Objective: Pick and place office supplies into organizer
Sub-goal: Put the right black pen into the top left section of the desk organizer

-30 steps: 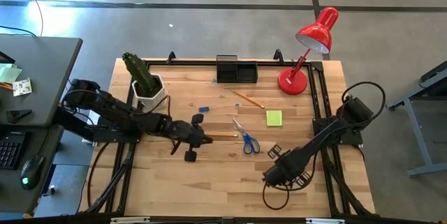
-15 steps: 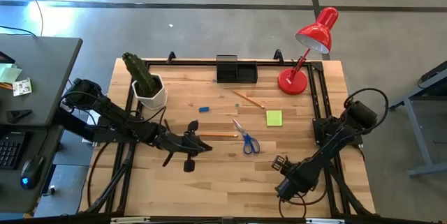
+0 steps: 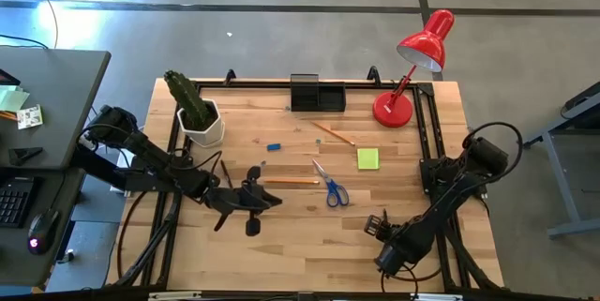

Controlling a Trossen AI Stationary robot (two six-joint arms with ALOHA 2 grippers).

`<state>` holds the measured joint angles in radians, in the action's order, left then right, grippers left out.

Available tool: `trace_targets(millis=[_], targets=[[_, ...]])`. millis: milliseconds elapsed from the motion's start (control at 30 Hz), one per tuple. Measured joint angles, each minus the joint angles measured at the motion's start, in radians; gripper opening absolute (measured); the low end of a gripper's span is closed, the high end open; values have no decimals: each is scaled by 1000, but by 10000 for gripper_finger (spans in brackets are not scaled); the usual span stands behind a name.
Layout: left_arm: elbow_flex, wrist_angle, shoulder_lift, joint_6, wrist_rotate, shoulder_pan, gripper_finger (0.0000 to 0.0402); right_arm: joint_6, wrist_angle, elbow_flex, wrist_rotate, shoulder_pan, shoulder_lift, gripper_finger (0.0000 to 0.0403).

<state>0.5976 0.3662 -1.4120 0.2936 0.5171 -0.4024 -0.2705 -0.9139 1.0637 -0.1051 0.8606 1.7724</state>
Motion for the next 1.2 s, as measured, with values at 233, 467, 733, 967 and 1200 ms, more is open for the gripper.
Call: trace_targets(millis=[233,467,733,967,1200], targets=[[0,-20,0,1,0,1,12,0,-2,0,53,0,45,114],[0,-25,0,1,0,1,12,9,8,0,40,-5,47,89],[0,-25,0,0,0,3,12,59,11,1,39,-5,47,57],[0,-25,0,0,0,3,12,94,14,1,32,-5,47,28],[0,-25,0,0,0,3,12,124,-6,29,-20,-8,50,33]])
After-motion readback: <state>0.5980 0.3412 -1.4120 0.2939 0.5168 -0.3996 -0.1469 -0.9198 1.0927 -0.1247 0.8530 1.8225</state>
